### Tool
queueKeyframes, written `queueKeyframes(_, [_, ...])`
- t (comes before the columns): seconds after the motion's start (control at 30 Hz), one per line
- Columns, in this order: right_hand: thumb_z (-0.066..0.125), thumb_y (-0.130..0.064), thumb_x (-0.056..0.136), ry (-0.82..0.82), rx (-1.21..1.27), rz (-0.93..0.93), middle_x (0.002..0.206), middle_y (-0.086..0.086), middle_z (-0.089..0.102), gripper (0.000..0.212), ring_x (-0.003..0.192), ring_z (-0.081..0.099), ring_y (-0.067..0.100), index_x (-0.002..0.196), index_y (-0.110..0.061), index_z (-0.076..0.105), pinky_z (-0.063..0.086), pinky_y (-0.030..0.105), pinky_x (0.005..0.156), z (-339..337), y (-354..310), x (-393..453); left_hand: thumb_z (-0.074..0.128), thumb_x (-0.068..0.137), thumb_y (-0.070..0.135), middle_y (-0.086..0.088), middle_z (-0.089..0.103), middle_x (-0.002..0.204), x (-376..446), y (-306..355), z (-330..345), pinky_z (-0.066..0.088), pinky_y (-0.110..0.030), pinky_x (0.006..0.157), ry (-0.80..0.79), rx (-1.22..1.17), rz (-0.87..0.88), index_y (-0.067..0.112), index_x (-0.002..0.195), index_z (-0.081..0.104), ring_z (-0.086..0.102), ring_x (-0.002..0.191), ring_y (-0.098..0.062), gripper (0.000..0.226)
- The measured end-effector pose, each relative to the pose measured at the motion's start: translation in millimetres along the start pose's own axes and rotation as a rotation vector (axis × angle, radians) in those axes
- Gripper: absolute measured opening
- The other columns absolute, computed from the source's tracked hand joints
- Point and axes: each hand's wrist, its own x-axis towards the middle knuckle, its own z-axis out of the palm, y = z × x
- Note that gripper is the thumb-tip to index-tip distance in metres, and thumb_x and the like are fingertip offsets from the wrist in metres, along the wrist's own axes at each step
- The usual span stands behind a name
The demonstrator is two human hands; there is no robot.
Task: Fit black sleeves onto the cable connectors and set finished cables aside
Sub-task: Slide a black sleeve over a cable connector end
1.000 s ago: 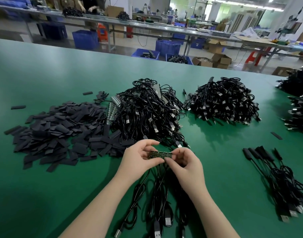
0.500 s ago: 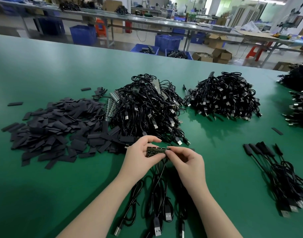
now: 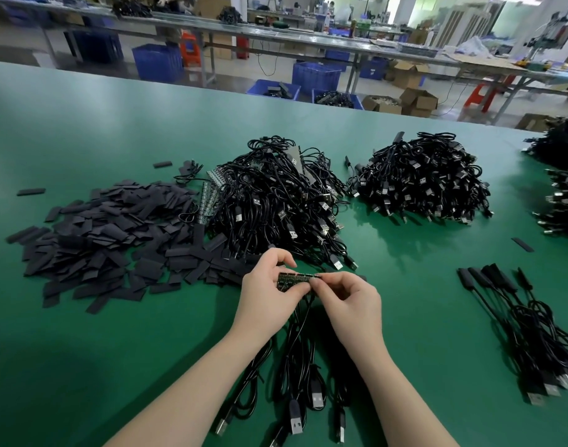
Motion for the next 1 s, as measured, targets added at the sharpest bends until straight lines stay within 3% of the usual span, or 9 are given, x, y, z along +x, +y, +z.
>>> queueKeyframes(0.17, [0.079,-0.014,0.083,0.003,-0.041,-0.012,0.071,-0.017,0.071,0.017,0.062,0.061,-0.005,0.073,-0.026,0.072,0.044,0.006,0.061,3.1,1.2,0.9,0.078,0.077,0.017,0.011,0.071,0.071,-0.2,-1.4,2.6,0.053,-0.040,0.059,0.036,0.022,-0.015,0.032,0.086,0.041,0.063,0.059,-0.023,0.041])
queueKeyframes(0.37, [0.079,-0.015,0.083,0.012,-0.073,-0.028,0.069,-0.021,0.070,0.020,0.064,0.062,-0.007,0.072,-0.030,0.070,0.044,0.006,0.061,3.2,0.6,-0.3,0.079,0.075,0.018,0.008,0.067,0.067,0.0,-5.2,4.5,0.041,-0.028,0.047,0.054,0.049,-0.014,0.031,0.082,0.039,0.044,0.044,-0.008,0.043])
queueKeyframes(0.5, [0.078,-0.015,0.083,0.042,-0.093,-0.045,0.068,-0.019,0.070,0.017,0.064,0.062,-0.005,0.072,-0.027,0.072,0.045,0.007,0.062,5.2,0.7,-3.0,0.079,0.075,0.017,0.016,0.066,0.064,0.5,-6.4,5.6,0.036,-0.014,0.045,0.064,0.068,0.003,0.031,0.079,0.039,0.048,0.044,-0.002,0.042])
queueKeyframes(0.6, [0.078,-0.019,0.083,0.074,-0.038,-0.026,0.072,-0.019,0.071,0.016,0.066,0.063,-0.004,0.073,-0.029,0.072,0.045,0.008,0.064,2.6,1.9,-5.1,0.081,0.075,0.021,0.020,0.069,0.075,1.1,-7.2,2.6,0.044,-0.013,0.053,0.070,0.047,-0.009,0.031,0.084,0.041,0.059,0.056,-0.001,0.043])
queueKeyframes(0.7, [0.074,-0.021,0.087,0.136,0.097,0.003,0.074,-0.013,0.072,0.012,0.069,0.065,0.002,0.078,-0.026,0.071,0.049,0.014,0.067,-0.8,1.4,-6.6,0.080,0.077,0.024,0.015,0.071,0.082,-0.2,-8.0,0.4,0.048,-0.013,0.066,0.052,0.013,-0.018,0.039,0.094,0.043,0.065,0.075,0.001,0.043])
queueKeyframes(0.87, [0.067,-0.022,0.093,0.052,0.255,0.118,0.063,-0.010,0.065,0.005,0.063,0.068,0.012,0.090,-0.019,0.064,0.050,0.025,0.061,-10.6,-15.0,-2.6,0.066,0.090,0.037,0.026,0.054,0.122,-7.9,-4.0,-0.5,0.032,-0.006,0.087,-0.013,0.087,0.058,0.039,0.131,0.043,0.046,0.112,0.014,0.047])
queueKeyframes(1.0, [0.065,-0.023,0.095,-0.057,0.296,0.056,0.069,-0.009,0.067,0.011,0.058,0.069,0.017,0.085,-0.027,0.062,0.051,0.024,0.054,-12.1,-51.0,-6.1,0.046,0.097,0.048,0.029,0.047,0.130,-12.1,4.0,-17.1,0.026,-0.002,0.098,0.118,0.143,0.230,0.035,0.135,0.049,0.036,0.124,0.015,0.040])
